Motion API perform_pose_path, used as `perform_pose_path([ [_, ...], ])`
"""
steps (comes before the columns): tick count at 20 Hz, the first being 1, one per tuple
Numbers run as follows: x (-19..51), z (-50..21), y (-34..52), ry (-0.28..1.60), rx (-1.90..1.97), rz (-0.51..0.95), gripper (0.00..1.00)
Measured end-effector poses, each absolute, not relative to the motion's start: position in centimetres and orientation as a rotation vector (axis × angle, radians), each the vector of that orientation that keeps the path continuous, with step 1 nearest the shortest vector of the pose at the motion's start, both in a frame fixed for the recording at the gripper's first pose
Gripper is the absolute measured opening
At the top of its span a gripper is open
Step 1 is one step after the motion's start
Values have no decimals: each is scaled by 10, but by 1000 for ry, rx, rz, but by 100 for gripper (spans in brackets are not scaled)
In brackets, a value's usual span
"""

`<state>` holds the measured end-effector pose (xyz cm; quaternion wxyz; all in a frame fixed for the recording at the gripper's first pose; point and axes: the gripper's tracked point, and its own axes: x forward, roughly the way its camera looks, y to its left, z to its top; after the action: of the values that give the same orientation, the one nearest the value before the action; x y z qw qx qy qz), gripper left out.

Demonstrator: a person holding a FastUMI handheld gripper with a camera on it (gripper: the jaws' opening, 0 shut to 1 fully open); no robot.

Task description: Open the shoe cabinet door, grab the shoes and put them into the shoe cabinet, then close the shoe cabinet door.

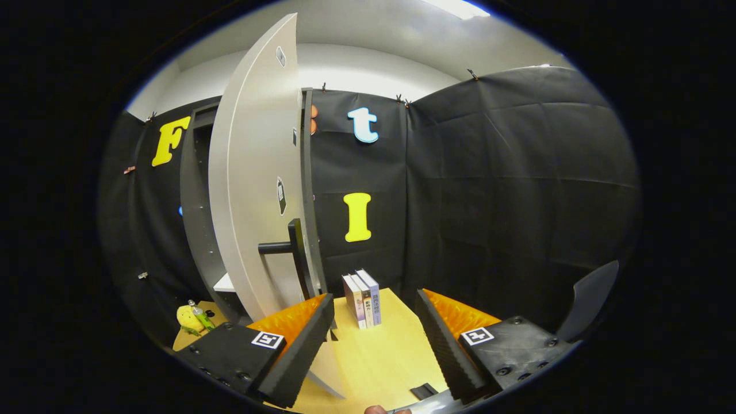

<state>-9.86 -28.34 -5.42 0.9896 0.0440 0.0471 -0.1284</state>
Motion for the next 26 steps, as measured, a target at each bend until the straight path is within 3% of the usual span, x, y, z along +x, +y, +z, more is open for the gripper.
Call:
perform_pose_path([
  [18,-61,-64,-94,126,113,39,97],
  [26,-49,-60,-80,111,88,60,96],
])
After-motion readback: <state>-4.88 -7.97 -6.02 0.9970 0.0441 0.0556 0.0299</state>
